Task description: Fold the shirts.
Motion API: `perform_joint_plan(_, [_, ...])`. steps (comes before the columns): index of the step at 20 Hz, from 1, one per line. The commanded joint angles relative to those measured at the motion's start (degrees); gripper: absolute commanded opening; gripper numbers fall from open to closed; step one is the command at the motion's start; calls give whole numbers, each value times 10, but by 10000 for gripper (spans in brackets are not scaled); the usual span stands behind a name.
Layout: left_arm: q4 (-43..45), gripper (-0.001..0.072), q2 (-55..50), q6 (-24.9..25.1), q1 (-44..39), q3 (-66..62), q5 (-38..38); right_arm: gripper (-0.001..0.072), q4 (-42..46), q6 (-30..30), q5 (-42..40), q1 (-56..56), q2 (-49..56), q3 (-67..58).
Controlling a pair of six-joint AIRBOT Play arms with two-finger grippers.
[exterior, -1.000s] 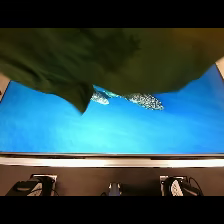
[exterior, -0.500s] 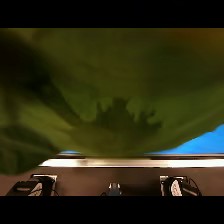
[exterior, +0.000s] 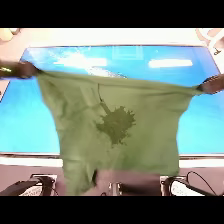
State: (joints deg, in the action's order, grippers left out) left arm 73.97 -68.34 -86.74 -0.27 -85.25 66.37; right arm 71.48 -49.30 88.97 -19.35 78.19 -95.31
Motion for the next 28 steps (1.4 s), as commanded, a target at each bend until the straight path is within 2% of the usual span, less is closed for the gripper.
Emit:
perform_joint_plan(1, [-28, 19, -109, 8, -4, 80, -105, 13, 89, -22, -77, 66, 127, 11])
perform_joint_plan(3, [-35, 20, -165, 8, -15, 80, -176, 13, 89, -62, -189, 98, 170, 10])
perform_joint_plan(7, [-40, 20, -227, 8, -23, 68, -316, 14, 85, -73, -445, 128, 198, 10])
perform_joint_plan(9, [-40, 20, -247, 5, -23, 53, -391, 14, 85, -107, -544, 127, 200, 10])
perform_joint_plan(10, [-47, 20, -257, 2, -23, 45, -420, 14, 86, -116, -566, 127, 202, 10])
perform_joint_plan(11, [-60, 20, -267, -11, -23, 38, -440, 14, 87, -115, -565, 127, 207, 10])
perform_joint_plan(13, [-100, 20, -287, -29, -24, 36, -436, 14, 85, -115, -501, 127, 220, 10])
perform_joint_plan(15, [-104, 20, -292, -19, -22, 35, -358, 14, 86, -115, -388, 127, 233, 10])
perform_joint_plan(17, [-103, 20, -272, 37, -11, 27, -255, 15, 98, -87, -314, 125, 224, 10])
perform_joint_plan(19, [-96, 20, -240, 110, 2, 27, -148, 15, 100, -29, -245, 125, 207, 10])
perform_joint_plan(21, [-75, 20, -237, 111, 4, 39, -44, 15, 100, -29, -160, 127, 210, 10])
perform_joint_plan(23, [-75, 20, -240, 109, 1, 67, 25, 15, 101, -28, -78, 127, 225, 10])
perform_joint_plan(25, [-74, 19, -237, 105, -3, 93, 37, 15, 104, -29, -63, 127, 225, 10])
perform_joint_plan(28, [-74, 19, -238, 56, -5, 118, 38, 15, 103, -43, -50, 127, 228, 10])
